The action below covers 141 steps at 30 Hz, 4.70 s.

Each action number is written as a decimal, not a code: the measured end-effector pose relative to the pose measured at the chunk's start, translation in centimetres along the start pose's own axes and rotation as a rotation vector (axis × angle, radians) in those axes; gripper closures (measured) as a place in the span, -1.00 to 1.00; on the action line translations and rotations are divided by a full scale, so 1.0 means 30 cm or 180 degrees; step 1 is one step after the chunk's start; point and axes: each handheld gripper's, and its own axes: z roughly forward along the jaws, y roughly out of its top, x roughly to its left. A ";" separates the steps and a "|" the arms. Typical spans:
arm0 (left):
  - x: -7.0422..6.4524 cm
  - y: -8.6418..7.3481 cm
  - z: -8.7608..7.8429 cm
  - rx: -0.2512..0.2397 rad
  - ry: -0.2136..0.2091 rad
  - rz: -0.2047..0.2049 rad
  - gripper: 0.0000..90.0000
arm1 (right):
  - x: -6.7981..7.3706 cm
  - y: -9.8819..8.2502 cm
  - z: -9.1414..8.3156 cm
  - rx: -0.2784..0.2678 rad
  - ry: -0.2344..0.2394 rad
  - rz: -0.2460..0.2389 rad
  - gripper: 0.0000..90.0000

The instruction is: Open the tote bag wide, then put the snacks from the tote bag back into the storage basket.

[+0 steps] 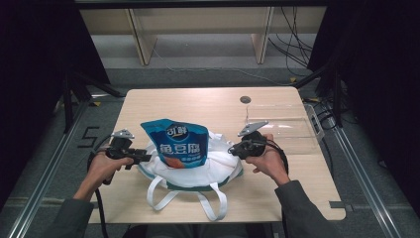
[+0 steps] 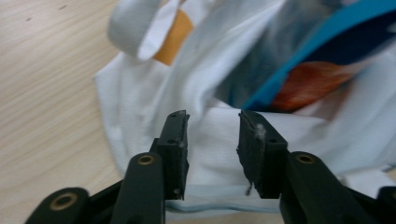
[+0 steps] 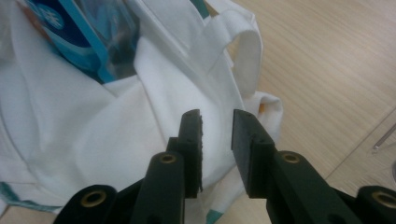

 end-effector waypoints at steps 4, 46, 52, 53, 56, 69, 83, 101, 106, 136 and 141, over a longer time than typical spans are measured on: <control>-0.023 -0.001 -0.020 0.0083 -0.0003 0.0102 0.14 | 0.009 0.001 -0.012 0.0104 0.0063 0.0013 0.49; -0.268 -0.154 -0.144 -0.0239 0.0314 0.0088 -0.44 | 0.049 0.046 -0.095 0.0142 0.0087 -0.0241 0.00; -0.294 -0.177 -0.155 -0.0241 0.0377 0.0122 -0.44 | 0.066 0.056 -0.104 0.0217 0.0057 -0.0169 -0.02; -0.299 -0.182 -0.155 -0.0255 0.0399 0.0128 -0.44 | 0.067 0.055 -0.098 0.0161 0.0072 -0.0211 -0.03; -0.309 -0.195 -0.159 -0.0301 0.0438 0.0055 -0.45 | 0.070 0.056 -0.102 0.0177 0.0092 -0.0221 -0.04; -0.306 -0.220 -0.164 -0.0372 0.0482 0.0003 -0.53 | 0.083 0.067 -0.107 0.0218 0.0077 -0.0244 -0.09; -0.316 -0.232 -0.167 -0.0332 0.0463 0.0110 -0.51 | 0.149 0.221 -0.207 0.0012 0.0135 -0.0540 -0.17; -0.314 -0.235 -0.161 -0.0330 0.0466 0.0061 -0.50 | 0.260 0.476 -0.247 0.0214 0.0386 -0.0933 -0.16; -0.312 -0.237 -0.160 -0.0312 0.0462 0.0076 -0.50 | 0.284 0.551 -0.227 0.0261 0.0403 -0.1077 -0.15; -0.314 -0.237 -0.162 -0.0302 0.0456 0.0083 -0.49 | 0.332 0.743 0.007 0.1060 0.0561 -0.1391 0.40; -0.310 -0.237 -0.161 -0.0291 0.0454 0.0116 -0.49 | 0.329 0.743 0.020 0.1138 0.0614 -0.1418 0.57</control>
